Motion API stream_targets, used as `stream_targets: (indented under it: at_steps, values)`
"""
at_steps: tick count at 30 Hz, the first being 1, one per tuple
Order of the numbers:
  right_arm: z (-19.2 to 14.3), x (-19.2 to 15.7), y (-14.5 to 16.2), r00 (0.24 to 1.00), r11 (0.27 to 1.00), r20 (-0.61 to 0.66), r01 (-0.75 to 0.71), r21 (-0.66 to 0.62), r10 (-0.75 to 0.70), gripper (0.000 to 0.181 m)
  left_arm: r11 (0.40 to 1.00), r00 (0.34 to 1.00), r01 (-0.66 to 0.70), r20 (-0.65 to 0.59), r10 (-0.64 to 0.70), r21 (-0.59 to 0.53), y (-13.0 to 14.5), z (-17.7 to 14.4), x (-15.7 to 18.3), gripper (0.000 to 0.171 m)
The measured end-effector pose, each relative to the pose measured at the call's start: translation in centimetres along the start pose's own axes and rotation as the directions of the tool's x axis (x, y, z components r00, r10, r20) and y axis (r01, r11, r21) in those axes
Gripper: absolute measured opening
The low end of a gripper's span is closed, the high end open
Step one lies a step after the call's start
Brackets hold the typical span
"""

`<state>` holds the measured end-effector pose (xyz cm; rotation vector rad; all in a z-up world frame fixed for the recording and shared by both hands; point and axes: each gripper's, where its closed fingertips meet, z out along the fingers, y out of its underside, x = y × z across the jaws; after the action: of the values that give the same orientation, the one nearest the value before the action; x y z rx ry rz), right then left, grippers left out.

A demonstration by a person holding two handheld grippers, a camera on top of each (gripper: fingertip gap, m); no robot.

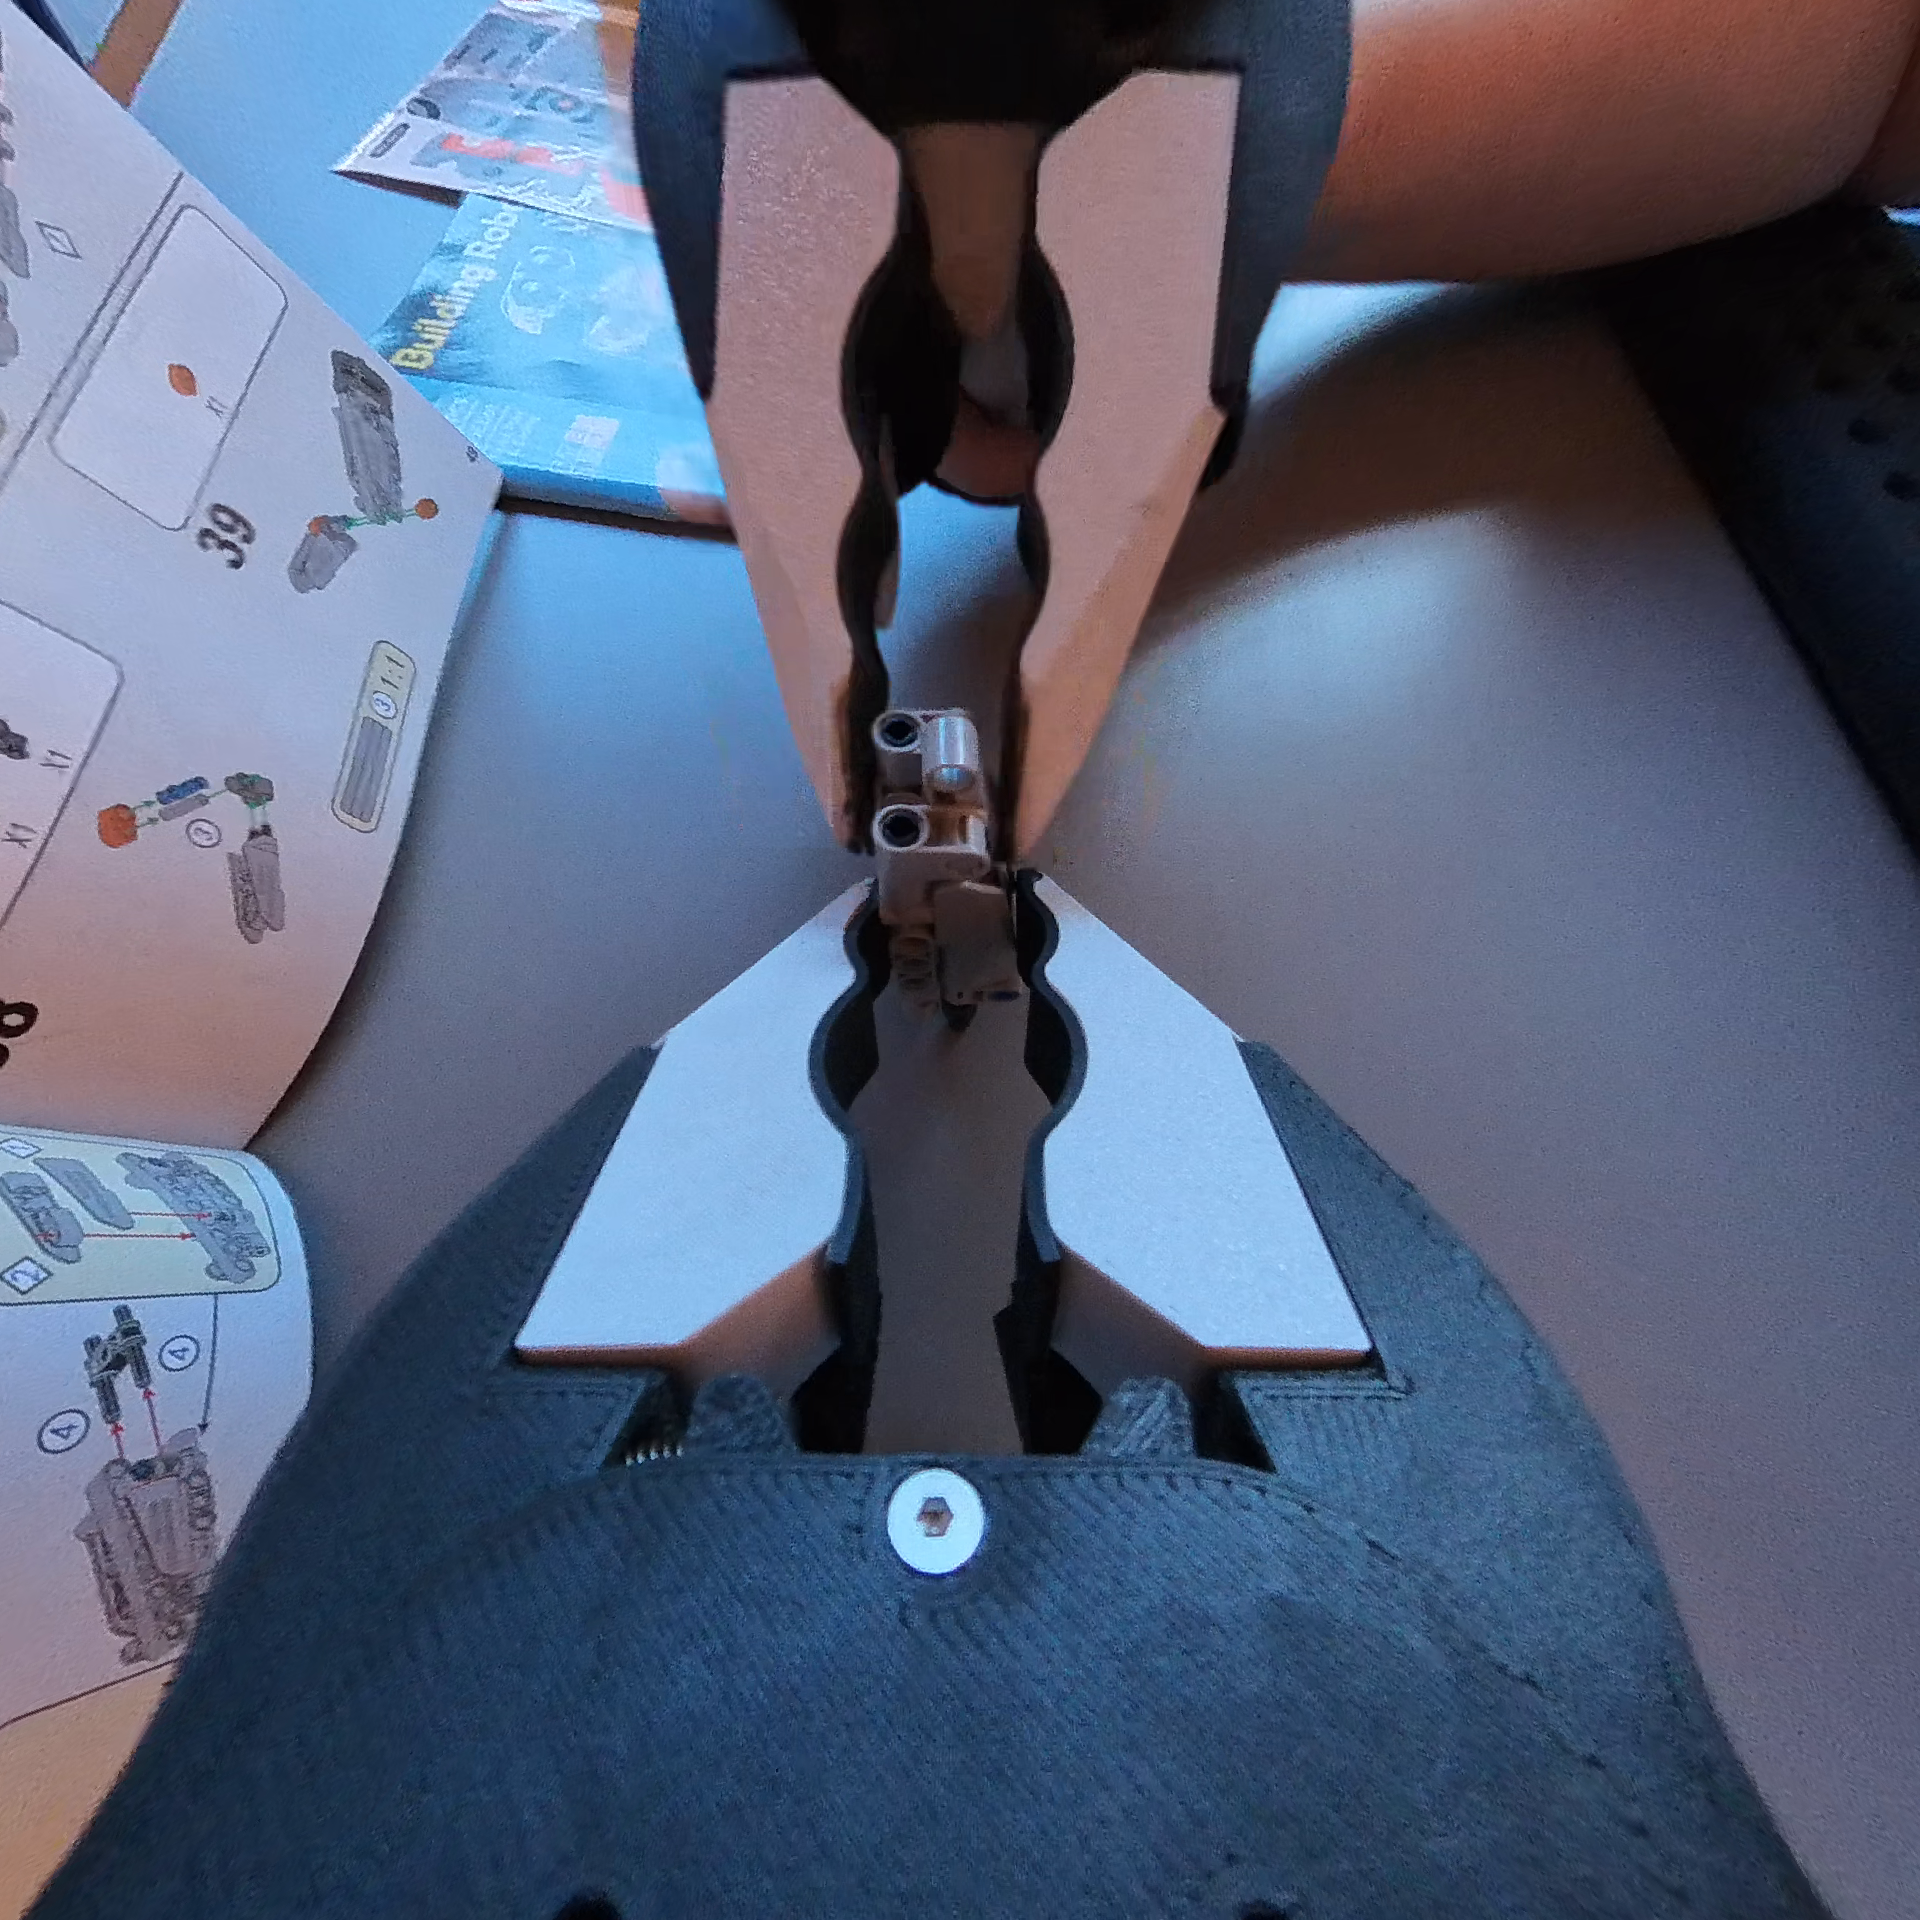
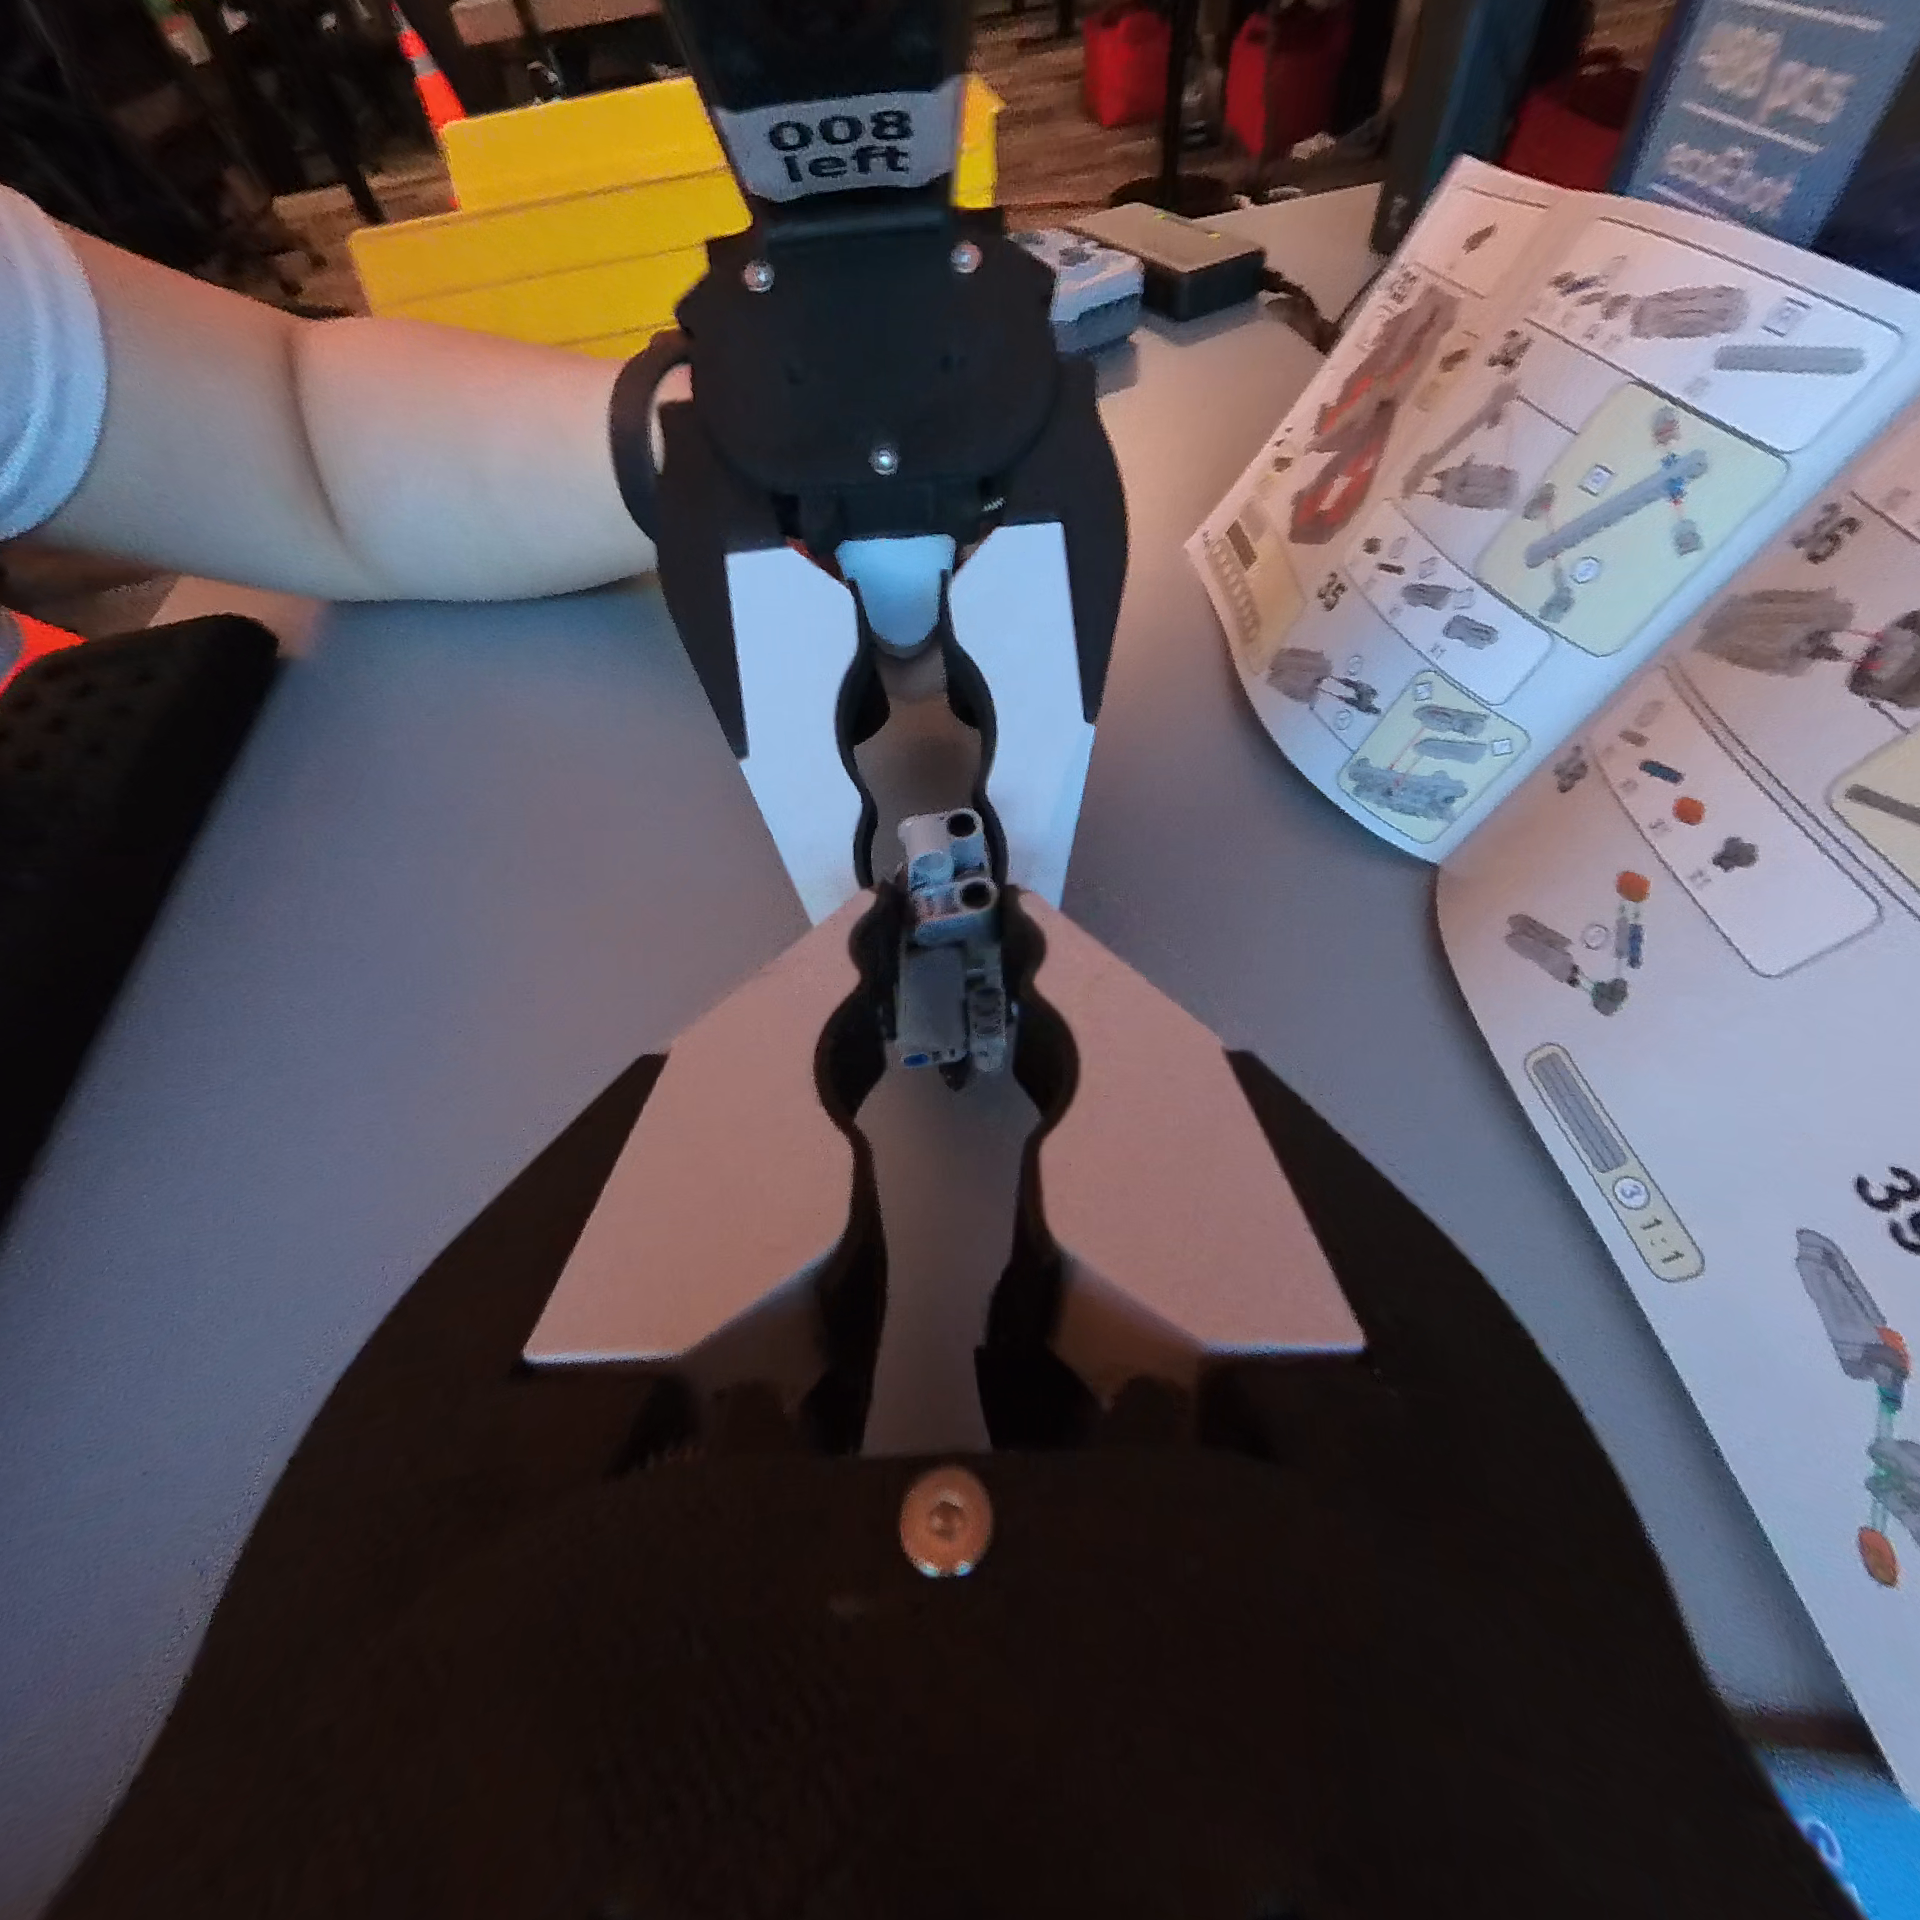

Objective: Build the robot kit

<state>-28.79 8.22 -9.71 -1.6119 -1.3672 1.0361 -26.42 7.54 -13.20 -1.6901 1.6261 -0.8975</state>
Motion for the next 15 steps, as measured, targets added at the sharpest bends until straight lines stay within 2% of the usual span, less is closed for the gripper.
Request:
stream_targets:
  at_steps: [3, 7, 11, 15]
  values:
    - [0.1, -0.5, 0.1, 0.999, 0.998, 0.022, 0.031, -0.053, -0.029, 0.017, 0.999, 1.0, -0.025, 0.012, 0.026, -0.047, 0.9, 0.5, 0.2, 0.024]
    - [-0.1, -0.8, 0.6, 0.989, 0.952, 0.034, 0.15, -0.267, -0.147, 0.017, 0.995, 0.999, -0.039, 0.023, 0.041, -0.094, 1.8, 1.3, 0.4, 0.025]
    - [0.0, -0.6, 1.0, 0.979, 0.848, 0.052, 0.195, -0.492, -0.195, 0.018, 0.997, 1.0, -0.026, 0.014, 0.027, -0.075, 1.8, 1.4, 0.4, 0.025]
    - [0.1, -0.7, 2.0, 0.982, 0.704, 0.082, 0.181, -0.686, -0.172, 0.021, 0.998, 0.999, -0.038, 0.015, 0.039, -0.054, 1.6, 1.5, 0.4, 0.025]
